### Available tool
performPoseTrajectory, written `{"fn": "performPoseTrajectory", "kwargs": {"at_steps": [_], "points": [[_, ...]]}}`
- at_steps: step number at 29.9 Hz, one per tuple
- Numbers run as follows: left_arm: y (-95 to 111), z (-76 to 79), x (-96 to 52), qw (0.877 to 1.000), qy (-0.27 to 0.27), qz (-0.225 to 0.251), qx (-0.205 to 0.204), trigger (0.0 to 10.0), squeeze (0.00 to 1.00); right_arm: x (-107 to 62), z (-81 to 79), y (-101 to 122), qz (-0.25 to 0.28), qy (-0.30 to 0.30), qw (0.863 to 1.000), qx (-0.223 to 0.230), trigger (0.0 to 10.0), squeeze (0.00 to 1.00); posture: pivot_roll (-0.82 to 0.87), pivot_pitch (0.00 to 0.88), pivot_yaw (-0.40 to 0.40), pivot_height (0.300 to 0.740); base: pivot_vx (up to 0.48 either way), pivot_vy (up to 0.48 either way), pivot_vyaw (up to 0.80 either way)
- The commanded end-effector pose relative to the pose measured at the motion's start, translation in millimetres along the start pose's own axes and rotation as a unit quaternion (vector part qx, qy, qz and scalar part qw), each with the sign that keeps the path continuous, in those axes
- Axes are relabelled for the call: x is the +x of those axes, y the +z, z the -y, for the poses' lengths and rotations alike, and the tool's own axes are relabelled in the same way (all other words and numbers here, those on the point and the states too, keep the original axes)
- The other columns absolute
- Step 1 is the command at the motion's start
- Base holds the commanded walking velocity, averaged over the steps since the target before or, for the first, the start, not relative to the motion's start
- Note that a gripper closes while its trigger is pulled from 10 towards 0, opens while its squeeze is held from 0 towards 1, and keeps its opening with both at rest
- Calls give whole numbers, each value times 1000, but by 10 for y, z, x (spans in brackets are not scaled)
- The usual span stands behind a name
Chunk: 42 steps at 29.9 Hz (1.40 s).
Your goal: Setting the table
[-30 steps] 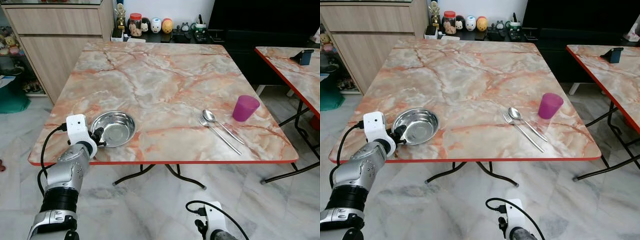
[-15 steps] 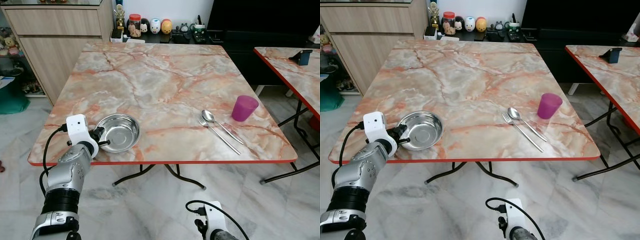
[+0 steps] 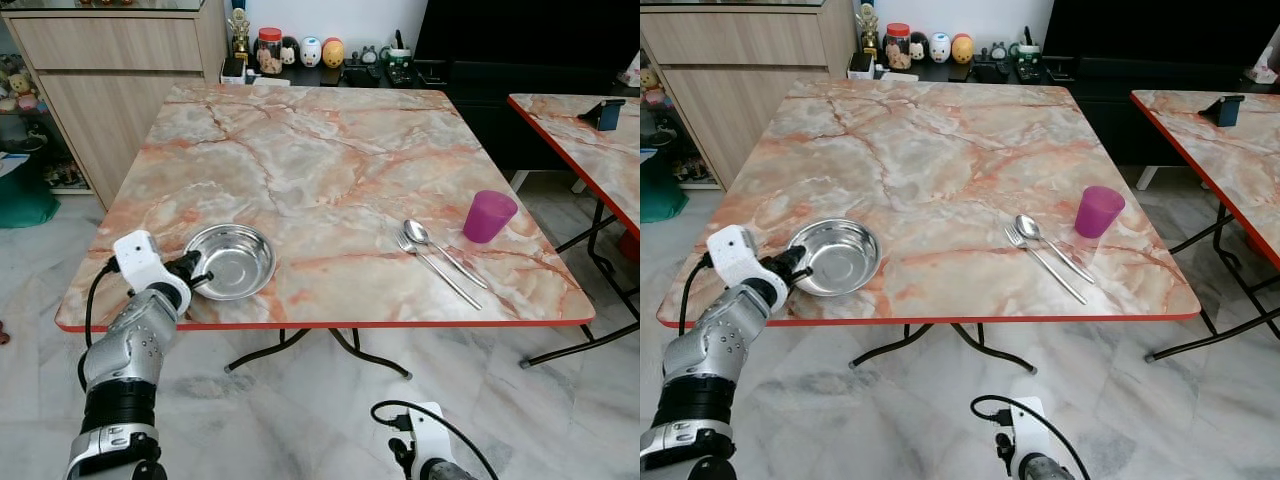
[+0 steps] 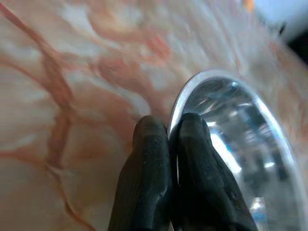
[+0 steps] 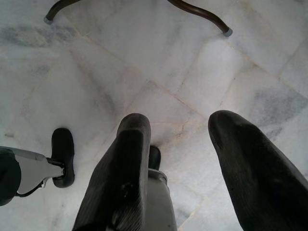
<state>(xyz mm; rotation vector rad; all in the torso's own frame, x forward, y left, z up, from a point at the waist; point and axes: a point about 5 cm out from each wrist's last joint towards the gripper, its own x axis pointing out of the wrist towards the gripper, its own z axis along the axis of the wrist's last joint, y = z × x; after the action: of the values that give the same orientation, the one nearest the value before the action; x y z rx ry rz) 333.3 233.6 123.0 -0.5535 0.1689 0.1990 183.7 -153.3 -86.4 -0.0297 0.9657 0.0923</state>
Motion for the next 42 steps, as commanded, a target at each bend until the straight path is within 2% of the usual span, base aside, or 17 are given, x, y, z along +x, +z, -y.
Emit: {"fn": "performPoseTrajectory", "kwargs": {"at_steps": [1,11,13,14,15,16,19,22,23,24,28,31,35,37,38,40,42], "points": [[363,8,-6,995,11,97,-21,10000,0,-2,21,7,5,-3,1000,8,10000,0,70,11,-82,740,0,0,0],[1014,-321,-231,957,81,277,-32,10000,0,-2,14,11,7,-1,1000,11,10000,0,74,10,-81,740,0,0,0],[1201,-563,-346,931,153,321,85,10000,0,-1,12,11,7,0,1000,11,10000,0,72,6,-81,740,0,0,0],[1201,-563,-346,931,153,321,85,10000,0,-1,12,11,7,0,1000,11,10000,0,72,6,-81,740,0,0,0],[1241,-692,-392,911,200,322,162,10000,0,-2,11,10,8,1,1000,11,10000,0,70,7,-81,740,0,0,0],[1241,-692,-392,911,200,322,162,10000,0,-2,11,10,8,1,1000,11,10000,0,70,7,-81,740,0,0,0],[1360,-960,-584,863,261,355,247,10000,0,-3,15,9,10,1,1000,15,10000,0,66,5,-82,740,0,0,0],[1343,-1315,-786,809,366,339,312,10000,0,-4,20,7,10,1,1000,16,10000,0,72,0,-82,740,0,0,0],[1343,-1315,-786,809,366,339,312,10000,0,-4,20,7,10,1,1000,16,10000,0,72,0,-82,740,0,0,0],[1271,-1516,-885,788,411,321,327,10000,0,-4,21,7,10,1,1000,15,10000,0,72,0,-82,740,0,0,0],[1150,-1715,-967,767,453,281,357,10000,0,-4,22,7,10,1,1000,12,10000,0,66,0,-81,740,0,0,0],[748,-2055,-1103,737,493,175,427,10000,0,-5,20,7,11,1,1000,11,10000,0,64,0,-80,740,0,0,0],[275,-2276,-1219,753,507,63,414,10000,0,-6,22,2,10,0,1000,12,10000,0,62,0,-82,740,0,0,0],[-198,-2308,-1214,816,474,-34,330,10000,0,-6,25,1,9,0,1000,11,10000,0,70,0,-85,740,0,0,0],[-198,-2308,-1214,816,474,-34,330,10000,0,-6,25,1,9,0,1000,11,10000,0,70,0,-85,740,0,0,0],[-640,-2199,-1176,859,420,-108,271,10000,0,-5,26,3,8,1,1000,9,10000,0,66,0,-82,740,0,0,0],[-901,-2080,-1149,878,386,-142,245,10000,0,-4,27,5,7,1,1000,8,10000,0,58,0,-81,740,0,0,0]]}}
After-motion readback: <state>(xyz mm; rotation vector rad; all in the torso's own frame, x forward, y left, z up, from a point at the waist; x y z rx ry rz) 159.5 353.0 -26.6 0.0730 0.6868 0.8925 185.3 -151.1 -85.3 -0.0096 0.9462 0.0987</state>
